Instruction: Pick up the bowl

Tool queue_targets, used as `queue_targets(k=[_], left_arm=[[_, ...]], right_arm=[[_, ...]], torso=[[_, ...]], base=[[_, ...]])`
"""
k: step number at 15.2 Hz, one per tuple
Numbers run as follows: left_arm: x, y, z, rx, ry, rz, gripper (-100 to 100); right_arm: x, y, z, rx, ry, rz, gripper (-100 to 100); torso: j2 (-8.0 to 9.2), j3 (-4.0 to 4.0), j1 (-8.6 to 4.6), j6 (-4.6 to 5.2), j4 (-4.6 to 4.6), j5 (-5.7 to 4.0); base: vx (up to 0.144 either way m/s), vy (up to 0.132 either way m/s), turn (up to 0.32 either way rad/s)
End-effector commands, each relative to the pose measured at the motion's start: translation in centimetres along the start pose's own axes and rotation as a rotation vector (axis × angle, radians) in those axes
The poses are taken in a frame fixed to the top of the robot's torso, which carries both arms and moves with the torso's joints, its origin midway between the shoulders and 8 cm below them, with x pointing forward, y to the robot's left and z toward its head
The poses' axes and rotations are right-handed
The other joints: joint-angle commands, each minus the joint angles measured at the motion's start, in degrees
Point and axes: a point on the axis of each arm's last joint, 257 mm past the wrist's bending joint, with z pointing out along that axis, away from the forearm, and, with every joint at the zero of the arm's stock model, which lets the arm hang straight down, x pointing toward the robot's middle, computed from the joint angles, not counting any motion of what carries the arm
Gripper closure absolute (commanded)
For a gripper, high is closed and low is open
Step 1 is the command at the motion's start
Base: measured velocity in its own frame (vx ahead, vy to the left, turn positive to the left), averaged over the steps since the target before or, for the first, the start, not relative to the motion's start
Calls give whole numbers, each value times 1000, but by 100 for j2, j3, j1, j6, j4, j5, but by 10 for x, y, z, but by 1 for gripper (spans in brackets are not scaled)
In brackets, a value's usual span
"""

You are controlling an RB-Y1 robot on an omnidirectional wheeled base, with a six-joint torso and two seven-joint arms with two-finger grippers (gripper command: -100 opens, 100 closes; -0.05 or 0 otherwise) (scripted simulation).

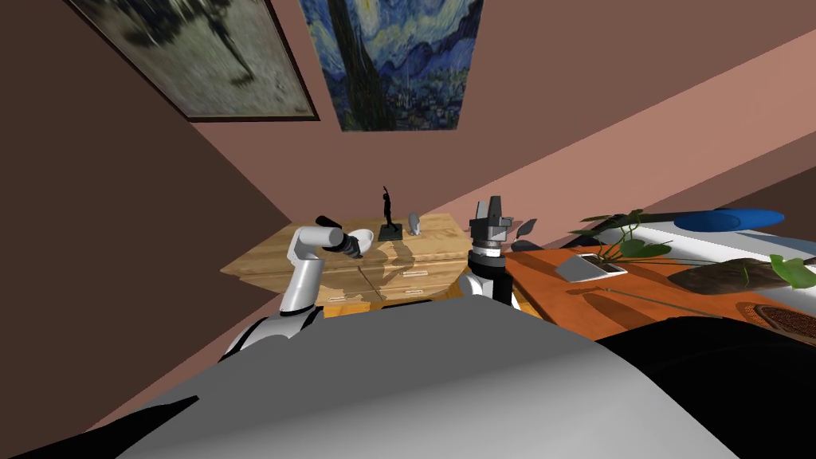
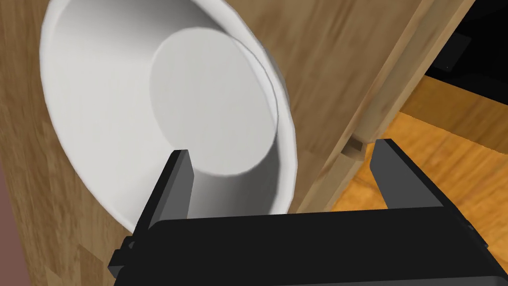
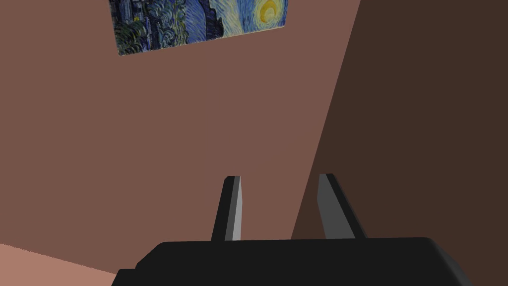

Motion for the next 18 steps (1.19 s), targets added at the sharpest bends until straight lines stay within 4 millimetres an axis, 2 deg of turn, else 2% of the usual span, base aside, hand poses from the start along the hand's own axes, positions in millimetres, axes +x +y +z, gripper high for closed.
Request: queue_targets(k=[1,4,5,8,10,11,15,18], left_arm=[[1,5,-2,-34,-8,-6,-100],[2,5,-3,-37,-8,-6,-100],[0,6,6,-39,-10,-9,-100],[-3,6,14,-38,-11,-10,-100],[-2,7,14,-41,-12,-11,-100],[-2,6,15,-39,-11,-10,100],[-2,7,15,-40,-11,-11,100],[1,6,-1,-41,-9,-8,100]], right_arm=[[0,0,0,0,0,0,0],[0,0,0,0,0,0,0],[0,0,0,0,0,0,0],[0,0,0,0,0,0,0],[0,0,0,0,0,0,0],[0,0,0,0,0,0,0],[0,0,0,0,0,0,0],[0,0,0,0,0,0,0]], torso=[[0,0,0,0,0,0],[0,0,0,0,0,0],[3,1,-2,0,0,0],[7,4,-12,0,1,-2],[8,4,-13,0,1,-2],[9,5,-12,0,2,-3],[9,6,-8,2,3,-1],[15,12,-7,2,9,-5]], base=[[27,23,3],[21,19,0],[8,0,-10],[6,-10,-13],[3,-8,-6],[0,0,0],[0,0,0],[-4,7,11]])
